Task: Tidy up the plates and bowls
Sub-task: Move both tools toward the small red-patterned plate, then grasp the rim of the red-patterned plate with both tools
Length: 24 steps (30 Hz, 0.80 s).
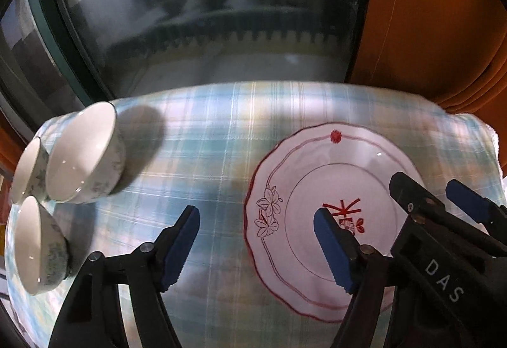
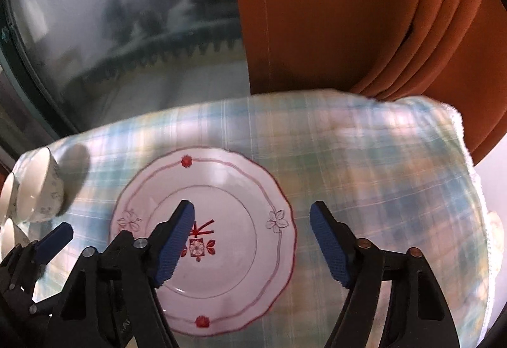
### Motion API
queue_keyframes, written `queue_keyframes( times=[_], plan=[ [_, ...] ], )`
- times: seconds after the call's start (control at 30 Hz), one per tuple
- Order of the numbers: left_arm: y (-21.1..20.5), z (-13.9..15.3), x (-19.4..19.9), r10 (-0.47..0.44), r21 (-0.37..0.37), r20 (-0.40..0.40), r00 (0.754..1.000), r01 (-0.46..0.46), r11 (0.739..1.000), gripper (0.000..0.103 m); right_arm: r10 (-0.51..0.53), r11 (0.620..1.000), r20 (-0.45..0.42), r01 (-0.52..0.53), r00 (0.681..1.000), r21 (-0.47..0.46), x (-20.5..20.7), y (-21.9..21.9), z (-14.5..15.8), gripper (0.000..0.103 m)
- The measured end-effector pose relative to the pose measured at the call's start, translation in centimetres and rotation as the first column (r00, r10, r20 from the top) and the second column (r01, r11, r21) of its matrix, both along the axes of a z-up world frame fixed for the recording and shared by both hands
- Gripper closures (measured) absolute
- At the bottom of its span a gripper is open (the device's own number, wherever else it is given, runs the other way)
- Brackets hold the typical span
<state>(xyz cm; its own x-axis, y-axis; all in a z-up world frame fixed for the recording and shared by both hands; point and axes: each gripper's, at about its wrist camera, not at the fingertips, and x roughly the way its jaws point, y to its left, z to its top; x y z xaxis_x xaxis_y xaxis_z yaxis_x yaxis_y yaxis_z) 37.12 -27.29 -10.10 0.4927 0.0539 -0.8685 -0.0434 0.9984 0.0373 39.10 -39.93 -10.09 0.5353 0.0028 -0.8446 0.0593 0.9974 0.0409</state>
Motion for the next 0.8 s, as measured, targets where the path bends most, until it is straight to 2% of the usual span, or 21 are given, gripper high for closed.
queue_keyframes(
  times=[0.23, 0.37, 0.53, 0.8],
  plan=[
    [-0.4, -2.5, 1.0, -0.016, -0.049, -0.062, 0.998, 0.013, 0.999, 0.041, -0.006, 1.0, -0.059, 0.005, 0.998, -0.015, 1.3, -0.4, -2.7, 0.042],
    [-0.6, -3.1, 1.1, -0.033, -0.085, -0.093, 0.995, 0.025, 0.996, 0.043, -0.002, 1.0, -0.071, 0.001, 0.997, -0.014, 1.5, -0.5, -3.1, 0.044],
    [-0.7, -3.1, 0.3, -0.031, -0.038, -0.091, 0.995, 0.028, 0.999, 0.045, 0.012, 1.0, -0.083, -0.014, 0.996, -0.023, 0.9, -0.3, -3.0, 0.043],
    [-0.1, -3.0, -2.4, -0.023, -0.019, -0.128, 0.991, 0.02, 1.0, 0.045, 0.028, 0.999, -0.118, -0.03, 0.993, -0.017, -1.5, 0.9, -3.0, 0.043]
  ],
)
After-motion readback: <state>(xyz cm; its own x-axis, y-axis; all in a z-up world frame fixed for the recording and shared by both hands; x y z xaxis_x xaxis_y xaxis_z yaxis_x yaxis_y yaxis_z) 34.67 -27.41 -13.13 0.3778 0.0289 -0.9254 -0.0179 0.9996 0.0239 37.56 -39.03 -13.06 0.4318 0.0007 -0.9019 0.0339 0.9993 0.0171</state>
